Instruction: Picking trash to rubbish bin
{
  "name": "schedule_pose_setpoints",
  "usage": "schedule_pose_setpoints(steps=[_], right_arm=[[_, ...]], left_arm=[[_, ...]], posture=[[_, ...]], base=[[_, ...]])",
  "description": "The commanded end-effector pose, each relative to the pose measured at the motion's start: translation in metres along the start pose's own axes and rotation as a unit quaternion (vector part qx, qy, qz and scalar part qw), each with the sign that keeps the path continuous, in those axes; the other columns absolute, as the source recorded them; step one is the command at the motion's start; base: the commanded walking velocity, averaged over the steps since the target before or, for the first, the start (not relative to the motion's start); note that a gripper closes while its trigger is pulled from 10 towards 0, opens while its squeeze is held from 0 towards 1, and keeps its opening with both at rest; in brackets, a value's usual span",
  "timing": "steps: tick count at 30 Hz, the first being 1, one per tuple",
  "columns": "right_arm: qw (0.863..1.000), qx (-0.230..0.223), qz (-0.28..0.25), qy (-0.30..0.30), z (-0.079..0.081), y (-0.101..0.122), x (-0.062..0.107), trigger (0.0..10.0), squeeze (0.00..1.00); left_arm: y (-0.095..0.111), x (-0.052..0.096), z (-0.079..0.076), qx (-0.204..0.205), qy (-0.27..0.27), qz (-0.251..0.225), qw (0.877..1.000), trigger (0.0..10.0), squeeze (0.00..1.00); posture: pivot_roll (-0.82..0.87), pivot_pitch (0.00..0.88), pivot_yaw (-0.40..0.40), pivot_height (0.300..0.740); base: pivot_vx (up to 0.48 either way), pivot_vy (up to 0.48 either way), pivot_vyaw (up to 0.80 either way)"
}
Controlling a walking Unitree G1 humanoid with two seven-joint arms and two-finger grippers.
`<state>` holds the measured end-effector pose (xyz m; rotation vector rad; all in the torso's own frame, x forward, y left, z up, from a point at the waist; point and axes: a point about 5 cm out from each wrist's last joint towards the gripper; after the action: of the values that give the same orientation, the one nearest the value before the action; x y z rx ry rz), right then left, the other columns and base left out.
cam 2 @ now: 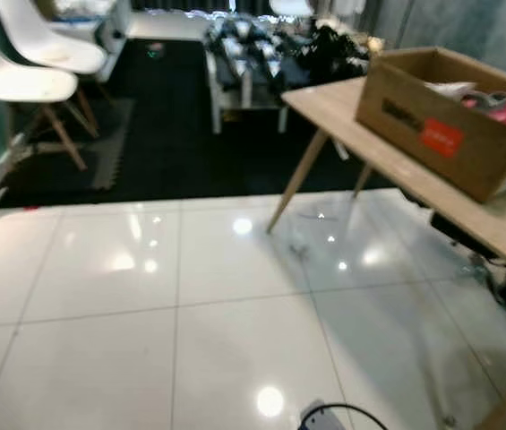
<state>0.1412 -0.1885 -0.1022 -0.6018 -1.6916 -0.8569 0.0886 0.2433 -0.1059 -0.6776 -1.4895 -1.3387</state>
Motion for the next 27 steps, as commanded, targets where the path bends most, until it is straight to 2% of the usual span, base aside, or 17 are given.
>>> schedule_pose_setpoints(steps=[1, 8, 10, 27], right_arm=[[1.0, -0.005, 0.013, 0.007, 0.004, -0.009, 0.0, 10.0, 0.0], [1.0, -0.01, 0.012, -0.007, 0.003, -0.009, 0.0, 10.0, 0.0], [1.0, -0.023, 0.011, -0.012, 0.003, -0.009, 0.0, 10.0, 0.0], [0.999, -0.033, 0.015, -0.006, -0.003, -0.015, 0.001, 10.0, 0.0]], left_arm=[[-0.006, 0.0, -0.004, 0.014, -0.013, 0.012, 1.0, 10.0, 0.0], [-0.005, 0.0, -0.008, 0.024, -0.031, 0.016, 0.999, 10.0, 0.0], [-0.006, 0.0, -0.008, 0.022, -0.034, 0.02, 0.999, 10.0, 0.0], [-0.024, 0.003, -0.006, 0.022, -0.037, 0.048, 0.998, 10.0, 0.0]], posture=[[0.2, 0.075, -0.059, 0.74], [0.19, 0.08, -0.058, 0.74], [0.19, 0.08, -0.058, 0.74], [0.19, 0.105, -0.051, 0.74]], base=[[0.0, 0.0, 0.77], [0.0, 0.0, 0.77], [0.0, 0.0, 0.0], [0.0, -0.455, 0.0]])
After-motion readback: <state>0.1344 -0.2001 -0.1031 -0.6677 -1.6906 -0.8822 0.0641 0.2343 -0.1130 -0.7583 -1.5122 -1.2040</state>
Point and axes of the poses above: a point about 5 cm out from each wrist's last joint towards the gripper, its own x axis pointing back from the gripper into the wrist, its own y axis along the axis of the wrist's last joint, z = x × y, and after that the axes turned 5 degrees about x, right-handed
